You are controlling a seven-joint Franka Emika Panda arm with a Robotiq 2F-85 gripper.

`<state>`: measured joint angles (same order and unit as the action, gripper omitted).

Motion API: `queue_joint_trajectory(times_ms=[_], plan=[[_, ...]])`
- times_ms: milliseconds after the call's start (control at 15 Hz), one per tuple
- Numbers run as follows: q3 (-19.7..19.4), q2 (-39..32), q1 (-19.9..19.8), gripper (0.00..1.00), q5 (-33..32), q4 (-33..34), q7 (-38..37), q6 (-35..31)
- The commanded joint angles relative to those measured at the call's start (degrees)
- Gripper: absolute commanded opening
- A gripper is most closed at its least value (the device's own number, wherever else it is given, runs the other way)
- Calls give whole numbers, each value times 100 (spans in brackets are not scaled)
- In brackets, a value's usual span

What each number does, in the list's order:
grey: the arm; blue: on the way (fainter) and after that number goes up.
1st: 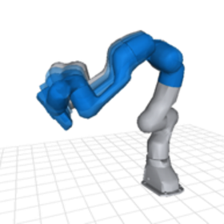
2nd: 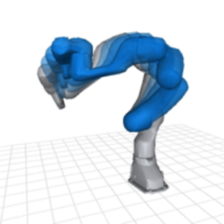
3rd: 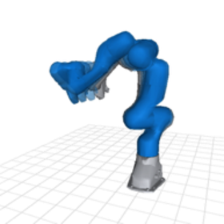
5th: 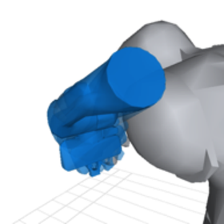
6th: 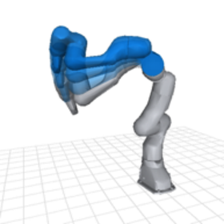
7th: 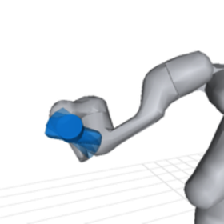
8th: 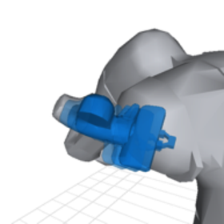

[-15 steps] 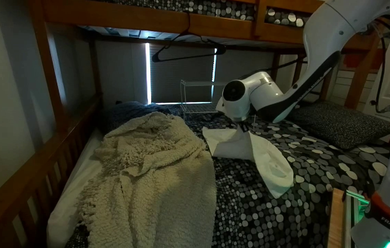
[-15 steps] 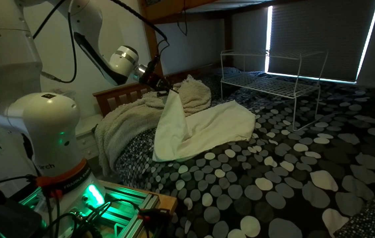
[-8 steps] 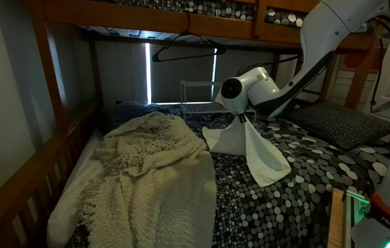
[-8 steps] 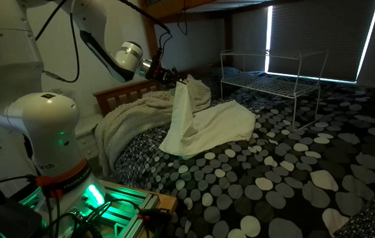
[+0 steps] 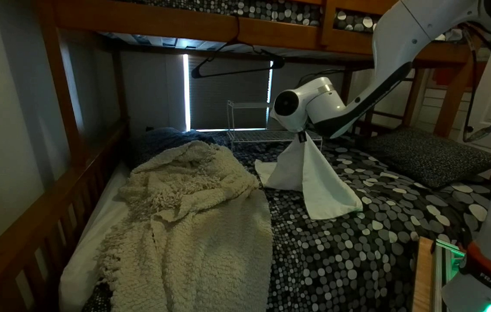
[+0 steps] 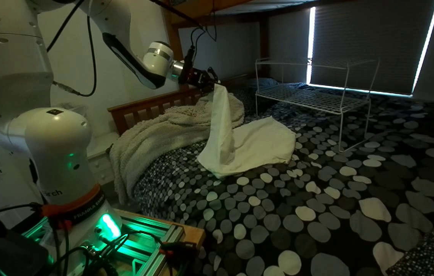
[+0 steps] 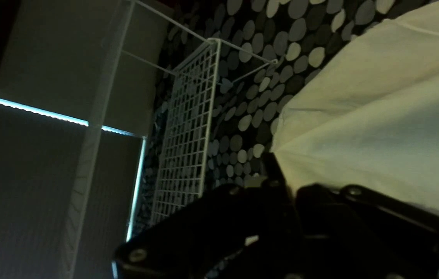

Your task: Fold the white pillow case in half

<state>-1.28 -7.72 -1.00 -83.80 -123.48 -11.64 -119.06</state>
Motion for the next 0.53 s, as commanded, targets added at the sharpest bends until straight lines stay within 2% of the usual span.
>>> queue_joint_trajectory(times_ms=[0,267,467], plan=[[-194,-606,-190,0,-617,778,-349,21],[-368,-1309,-484,0,-903,1436,-92,-203],[-416,-1857,-815,0,-693,1974,237,-819]])
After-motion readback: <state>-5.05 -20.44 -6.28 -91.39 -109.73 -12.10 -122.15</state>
